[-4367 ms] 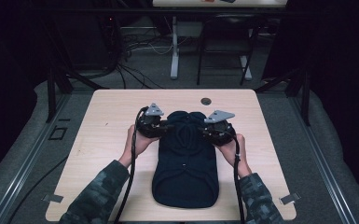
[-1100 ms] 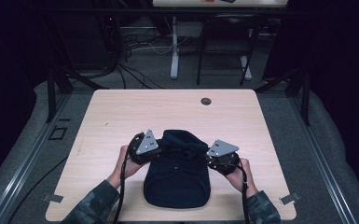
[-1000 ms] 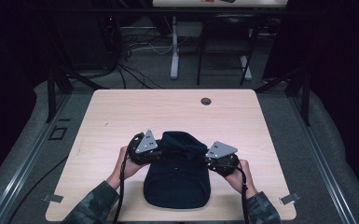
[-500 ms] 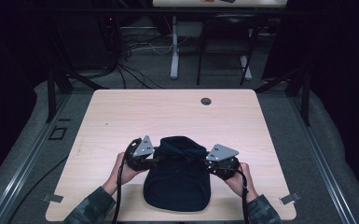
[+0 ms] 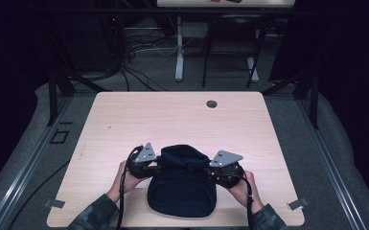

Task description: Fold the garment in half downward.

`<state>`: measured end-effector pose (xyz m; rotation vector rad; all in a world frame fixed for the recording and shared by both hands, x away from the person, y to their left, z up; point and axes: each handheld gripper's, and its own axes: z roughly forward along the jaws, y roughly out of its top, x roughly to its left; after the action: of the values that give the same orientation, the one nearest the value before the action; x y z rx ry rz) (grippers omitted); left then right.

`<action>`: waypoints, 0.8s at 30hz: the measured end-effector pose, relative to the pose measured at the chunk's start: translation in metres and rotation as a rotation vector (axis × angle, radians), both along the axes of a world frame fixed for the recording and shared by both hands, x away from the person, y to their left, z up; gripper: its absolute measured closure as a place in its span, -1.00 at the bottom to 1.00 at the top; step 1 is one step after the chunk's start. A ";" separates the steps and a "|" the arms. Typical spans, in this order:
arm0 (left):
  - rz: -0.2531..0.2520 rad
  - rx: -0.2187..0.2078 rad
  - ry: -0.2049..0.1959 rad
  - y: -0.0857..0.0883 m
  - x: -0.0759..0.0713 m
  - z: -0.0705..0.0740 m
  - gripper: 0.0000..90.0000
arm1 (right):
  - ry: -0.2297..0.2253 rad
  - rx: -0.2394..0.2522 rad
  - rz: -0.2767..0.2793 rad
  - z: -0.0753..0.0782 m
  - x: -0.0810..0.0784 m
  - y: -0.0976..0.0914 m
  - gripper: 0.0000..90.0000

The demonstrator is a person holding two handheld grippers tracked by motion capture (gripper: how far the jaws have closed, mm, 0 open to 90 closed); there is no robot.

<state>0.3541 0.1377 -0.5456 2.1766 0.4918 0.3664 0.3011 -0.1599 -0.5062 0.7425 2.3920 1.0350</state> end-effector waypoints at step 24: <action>-0.010 0.023 0.066 0.013 -0.011 -0.008 0.31 | 0.080 -0.009 0.059 -0.014 -0.014 0.003 0.51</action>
<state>0.3429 0.1508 -0.5533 2.2185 0.5155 0.2963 0.2871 -0.1572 -0.5202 0.7271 2.4990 1.0354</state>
